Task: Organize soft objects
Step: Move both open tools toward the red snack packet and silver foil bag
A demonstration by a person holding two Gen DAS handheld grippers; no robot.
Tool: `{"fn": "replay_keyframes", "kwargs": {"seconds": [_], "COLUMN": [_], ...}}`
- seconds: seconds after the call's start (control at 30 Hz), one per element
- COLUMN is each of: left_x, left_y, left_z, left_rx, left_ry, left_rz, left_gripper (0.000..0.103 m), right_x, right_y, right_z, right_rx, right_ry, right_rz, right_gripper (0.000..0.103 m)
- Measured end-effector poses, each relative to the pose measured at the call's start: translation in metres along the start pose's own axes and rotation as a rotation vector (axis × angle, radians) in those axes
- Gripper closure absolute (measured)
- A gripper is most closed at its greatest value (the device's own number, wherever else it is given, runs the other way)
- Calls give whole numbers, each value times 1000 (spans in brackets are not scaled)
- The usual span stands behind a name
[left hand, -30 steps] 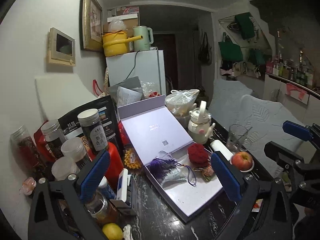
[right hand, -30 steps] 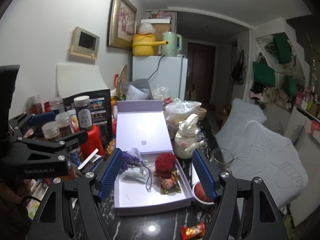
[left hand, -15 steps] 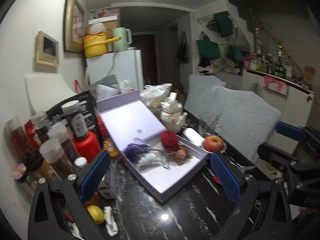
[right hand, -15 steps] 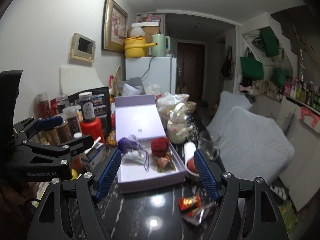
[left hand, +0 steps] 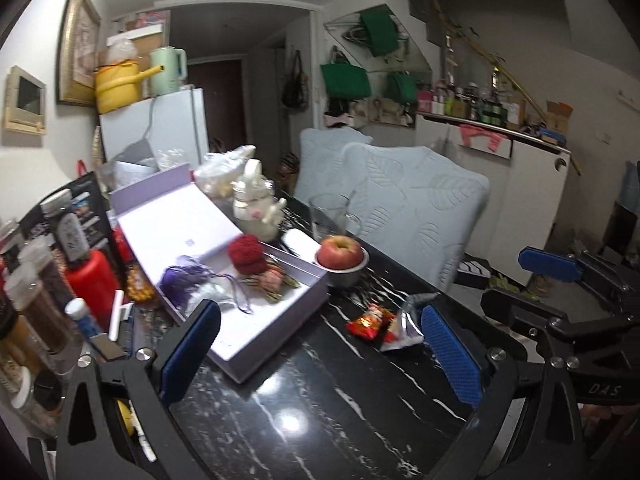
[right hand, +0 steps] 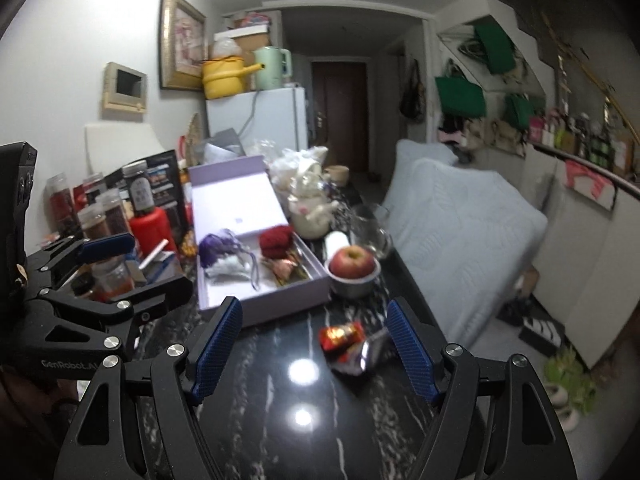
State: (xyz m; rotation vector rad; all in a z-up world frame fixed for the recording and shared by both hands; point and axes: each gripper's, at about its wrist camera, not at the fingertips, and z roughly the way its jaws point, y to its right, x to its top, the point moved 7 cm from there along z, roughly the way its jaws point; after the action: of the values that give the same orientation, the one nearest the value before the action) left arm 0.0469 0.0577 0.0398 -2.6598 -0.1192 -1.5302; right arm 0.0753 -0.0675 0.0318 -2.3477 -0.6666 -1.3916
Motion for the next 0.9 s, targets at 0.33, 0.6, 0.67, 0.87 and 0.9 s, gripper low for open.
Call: {"fn": "replay_keyframes", "kwargs": {"seconds": [0.33, 0.6, 0.67, 0.87, 0.9], "left_x": [-17, -29, -32, -41, -42], "left_y": [29, 51, 52, 49, 48], "left_z": [38, 80, 89, 125, 130], "left_rx": [-90, -133, -133, -112, -109], "left_ry": [-75, -137, -155, -216, -221], "left_rz": [2, 7, 3, -15, -16], "left_gripper": [1, 1, 1, 1, 1], "right_x": [-38, -61, -66, -77, -78], "right_y": [41, 76, 85, 106, 109], "right_z": [16, 34, 42, 64, 67], "right_rx": [-39, -46, -48, -47, -47], "right_ry": [-78, -125, -142, -180, -184], "right_rz": [76, 135, 149, 181, 184], "right_gripper": [28, 28, 27, 27, 27]}}
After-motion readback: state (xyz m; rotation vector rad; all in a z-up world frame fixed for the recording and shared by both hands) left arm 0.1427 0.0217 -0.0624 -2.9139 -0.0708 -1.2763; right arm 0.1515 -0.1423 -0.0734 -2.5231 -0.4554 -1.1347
